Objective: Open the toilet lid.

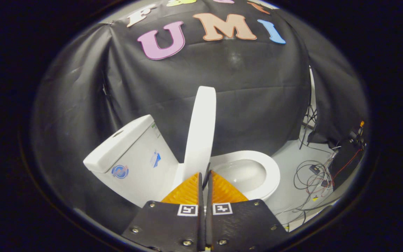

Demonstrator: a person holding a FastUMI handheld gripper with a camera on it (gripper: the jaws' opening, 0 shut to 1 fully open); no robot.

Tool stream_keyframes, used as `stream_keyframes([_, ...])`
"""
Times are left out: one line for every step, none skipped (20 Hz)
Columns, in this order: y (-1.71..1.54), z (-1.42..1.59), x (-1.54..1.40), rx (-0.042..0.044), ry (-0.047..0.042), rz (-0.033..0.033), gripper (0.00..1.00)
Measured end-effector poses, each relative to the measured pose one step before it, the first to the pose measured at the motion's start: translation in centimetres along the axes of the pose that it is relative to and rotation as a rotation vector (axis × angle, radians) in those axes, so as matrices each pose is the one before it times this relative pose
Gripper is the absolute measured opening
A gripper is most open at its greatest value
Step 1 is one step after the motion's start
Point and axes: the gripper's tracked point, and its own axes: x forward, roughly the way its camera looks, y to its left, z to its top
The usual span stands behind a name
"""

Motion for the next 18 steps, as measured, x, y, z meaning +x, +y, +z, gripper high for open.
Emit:
stream_keyframes([0.227, 0.028, 0.005, -0.00929, -0.0014, 0.00142, 0.01])
stream_keyframes([0.241, 0.048, -0.017, -0.00217, -0.00235, 0.00365, 0.01])
stream_keyframes([0.39, 0.08, 0.0, 0.00162, -0.00361, 0.00674, 0.01])
stream_keyframes([0.431, 0.029, -0.055, 0.0025, -0.00202, 0.00703, 0.01])
stream_keyframes([0.381, 0.086, -0.046, -0.00401, -0.00435, 0.00561, 0.02])
stream_keyframes([0.254, 0.088, -0.063, -0.01208, -0.00576, 0.00087, 0.02])
stream_keyframes([0.36, -0.056, 0.089, -0.01316, -0.00718, -0.00115, 0.02])
stream_keyframes([0.248, 0.061, 0.036, -0.01039, -0.00638, 0.0001, 0.02])
stream_keyframes([0.301, 0.112, -0.108, -0.00806, -0.00269, 0.00411, 0.02])
stream_keyframes([0.398, -0.109, 0.039, -0.0019, -0.00131, 0.00598, 0.02])
stream_keyframes([0.533, -0.027, -0.023, 0.0005, -0.00176, 0.01002, 0.02])
stream_keyframes([0.387, 0.096, 0.012, 0.00049, -0.00437, 0.00639, 0.02])
stream_keyframes([0.371, 0.102, 0.025, -0.00092, -0.00579, 0.00796, 0.02])
stream_keyframes([0.342, -0.183, -0.087, -0.00607, -0.00157, 0.005, 0.02])
stream_keyframes([0.299, -0.114, -0.079, -0.00882, -0.00151, 0.0055, 0.02])
stream_keyframes([0.268, 0.203, 0.012, -0.00774, -0.00738, 0.00739, 0.02])
stream_keyframes([0.285, -0.061, 0.41, 0.0022, 0.00322, 0.00205, 0.02])
stream_keyframes([0.233, -0.264, -0.246, 0.00553, 0.00287, 0.00641, 0.04])
